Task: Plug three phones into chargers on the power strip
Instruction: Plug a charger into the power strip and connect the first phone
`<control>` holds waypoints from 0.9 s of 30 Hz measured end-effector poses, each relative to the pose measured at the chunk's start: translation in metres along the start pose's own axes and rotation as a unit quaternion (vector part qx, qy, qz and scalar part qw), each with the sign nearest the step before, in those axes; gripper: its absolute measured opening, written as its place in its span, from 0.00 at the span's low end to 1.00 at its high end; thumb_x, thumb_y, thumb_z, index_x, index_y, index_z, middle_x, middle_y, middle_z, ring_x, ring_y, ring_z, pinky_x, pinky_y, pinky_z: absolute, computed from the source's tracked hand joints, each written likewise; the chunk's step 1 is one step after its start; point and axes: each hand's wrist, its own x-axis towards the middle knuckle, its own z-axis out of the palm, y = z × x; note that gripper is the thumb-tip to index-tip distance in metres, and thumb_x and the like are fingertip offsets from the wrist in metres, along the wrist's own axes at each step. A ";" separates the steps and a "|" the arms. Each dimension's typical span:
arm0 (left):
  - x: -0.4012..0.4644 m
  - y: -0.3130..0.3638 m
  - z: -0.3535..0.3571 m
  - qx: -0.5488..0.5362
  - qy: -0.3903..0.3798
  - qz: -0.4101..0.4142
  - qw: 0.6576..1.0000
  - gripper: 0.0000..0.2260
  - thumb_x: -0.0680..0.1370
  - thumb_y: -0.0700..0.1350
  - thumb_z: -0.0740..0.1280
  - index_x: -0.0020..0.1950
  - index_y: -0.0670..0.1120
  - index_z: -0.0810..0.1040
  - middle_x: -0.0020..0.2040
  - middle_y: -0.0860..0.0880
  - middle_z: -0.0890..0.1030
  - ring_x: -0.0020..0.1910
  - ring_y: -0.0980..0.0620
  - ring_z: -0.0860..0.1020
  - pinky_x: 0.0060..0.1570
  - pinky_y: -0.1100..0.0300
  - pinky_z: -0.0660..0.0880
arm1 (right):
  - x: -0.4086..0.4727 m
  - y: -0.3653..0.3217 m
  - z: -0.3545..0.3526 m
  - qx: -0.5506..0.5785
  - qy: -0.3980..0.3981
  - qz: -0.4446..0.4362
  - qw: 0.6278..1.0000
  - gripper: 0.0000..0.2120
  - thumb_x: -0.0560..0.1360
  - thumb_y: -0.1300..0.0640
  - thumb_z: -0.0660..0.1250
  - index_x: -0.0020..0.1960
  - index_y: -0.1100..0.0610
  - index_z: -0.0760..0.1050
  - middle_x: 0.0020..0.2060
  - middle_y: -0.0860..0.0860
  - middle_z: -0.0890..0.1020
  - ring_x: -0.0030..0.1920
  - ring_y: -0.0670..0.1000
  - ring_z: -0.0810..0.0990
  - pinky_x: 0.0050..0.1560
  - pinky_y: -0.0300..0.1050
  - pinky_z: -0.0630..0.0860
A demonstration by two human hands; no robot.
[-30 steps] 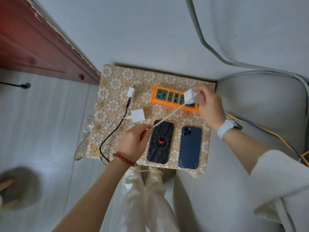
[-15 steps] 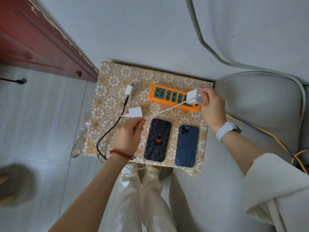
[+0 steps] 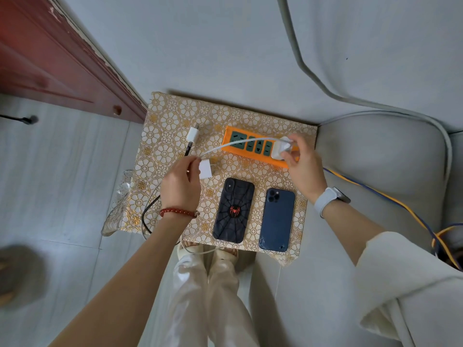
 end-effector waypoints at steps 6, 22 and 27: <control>-0.002 -0.003 -0.006 -0.011 -0.006 0.007 1.000 0.08 0.77 0.41 0.61 0.50 0.40 0.78 0.37 0.45 0.80 0.33 0.50 0.76 0.36 0.56 0.75 | 0.012 0.002 0.001 -0.077 -0.062 0.047 0.994 0.18 0.76 0.58 0.62 0.66 0.54 0.69 0.60 0.60 0.75 0.59 0.60 0.73 0.56 0.54 0.73; -0.069 -0.026 -0.038 0.002 -0.291 -0.195 0.936 0.04 0.76 0.42 0.63 0.43 0.45 0.77 0.39 0.47 0.81 0.38 0.51 0.81 0.46 0.54 0.79 | -0.064 -0.013 0.029 0.022 0.074 0.089 0.993 0.20 0.77 0.62 0.59 0.69 0.59 0.62 0.64 0.61 0.68 0.61 0.59 0.72 0.55 0.46 0.72; -0.054 0.015 -0.059 -0.296 -0.277 -0.333 0.851 0.04 0.76 0.37 0.62 0.43 0.41 0.76 0.39 0.45 0.80 0.32 0.50 0.83 0.31 0.59 0.81 | -0.177 -0.048 0.057 0.200 -0.318 0.133 0.917 0.31 0.72 0.69 0.56 0.72 0.50 0.57 0.68 0.48 0.66 0.43 0.41 0.75 0.41 0.35 0.72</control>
